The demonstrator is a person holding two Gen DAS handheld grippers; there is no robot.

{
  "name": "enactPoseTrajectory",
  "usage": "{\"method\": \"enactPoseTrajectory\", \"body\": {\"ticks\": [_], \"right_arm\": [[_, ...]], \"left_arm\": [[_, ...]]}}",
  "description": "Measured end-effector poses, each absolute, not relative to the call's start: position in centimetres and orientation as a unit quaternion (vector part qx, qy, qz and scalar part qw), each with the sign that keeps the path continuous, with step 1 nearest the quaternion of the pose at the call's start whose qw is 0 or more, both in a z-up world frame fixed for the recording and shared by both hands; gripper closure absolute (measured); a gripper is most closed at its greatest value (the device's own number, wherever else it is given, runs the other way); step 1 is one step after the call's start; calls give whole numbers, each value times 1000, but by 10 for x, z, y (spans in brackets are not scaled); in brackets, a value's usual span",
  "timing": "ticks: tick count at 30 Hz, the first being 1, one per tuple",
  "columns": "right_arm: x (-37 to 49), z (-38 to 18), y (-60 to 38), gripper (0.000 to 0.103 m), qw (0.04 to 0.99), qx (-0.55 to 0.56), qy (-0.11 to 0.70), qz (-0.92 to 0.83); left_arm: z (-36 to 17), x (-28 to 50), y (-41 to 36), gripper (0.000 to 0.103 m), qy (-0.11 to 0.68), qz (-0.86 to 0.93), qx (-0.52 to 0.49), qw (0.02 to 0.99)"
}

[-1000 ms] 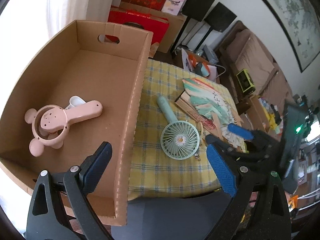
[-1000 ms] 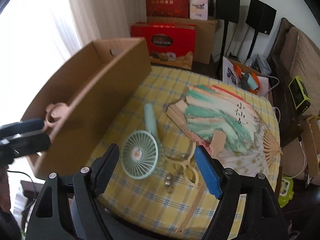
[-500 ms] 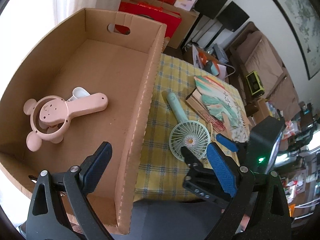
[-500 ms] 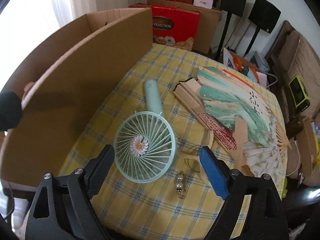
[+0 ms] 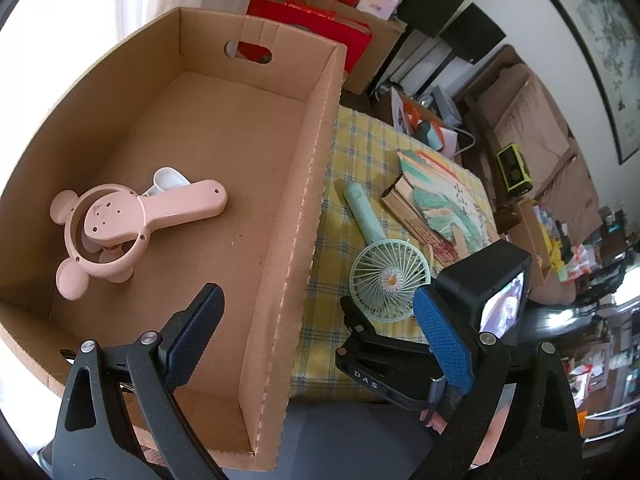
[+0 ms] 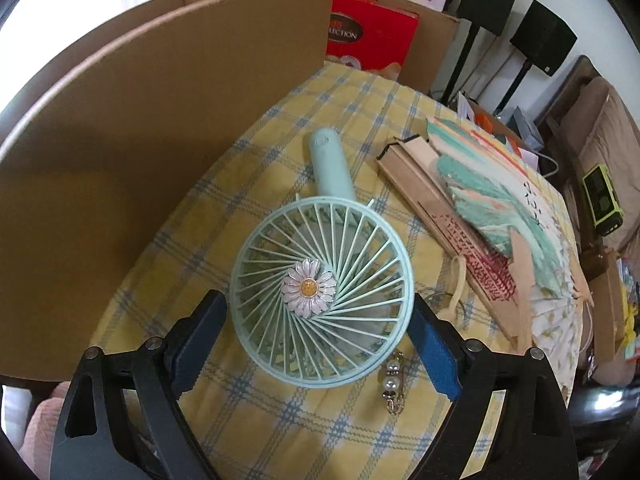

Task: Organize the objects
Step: 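Move the right gripper to the mint-green desk fan and grasp its rim, then lift the mint-green fan with the right gripper toward the box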

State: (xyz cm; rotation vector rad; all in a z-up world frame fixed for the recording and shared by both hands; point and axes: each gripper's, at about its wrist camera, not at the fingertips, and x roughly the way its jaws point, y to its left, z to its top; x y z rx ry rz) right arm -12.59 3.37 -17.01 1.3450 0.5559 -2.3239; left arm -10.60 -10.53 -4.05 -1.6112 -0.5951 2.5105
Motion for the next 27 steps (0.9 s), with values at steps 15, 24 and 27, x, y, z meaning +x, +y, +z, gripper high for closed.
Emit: {"method": "enactPoseTrajectory", "body": {"ticks": [15,24,27], "right_arm": [[-145,-153,65,20,246,522,67,-814],[-145,-125,96,20,267,548,-28,-792],[-144,-121,100,20,271,552,-38,-788]], "left_arm": [[-39,-110,-86,8,-204,819,-531,77],[-14,-102,-82,18,-175,851,-493,52],[-1,-99,-80,17,-180,854,-484,65]]}}
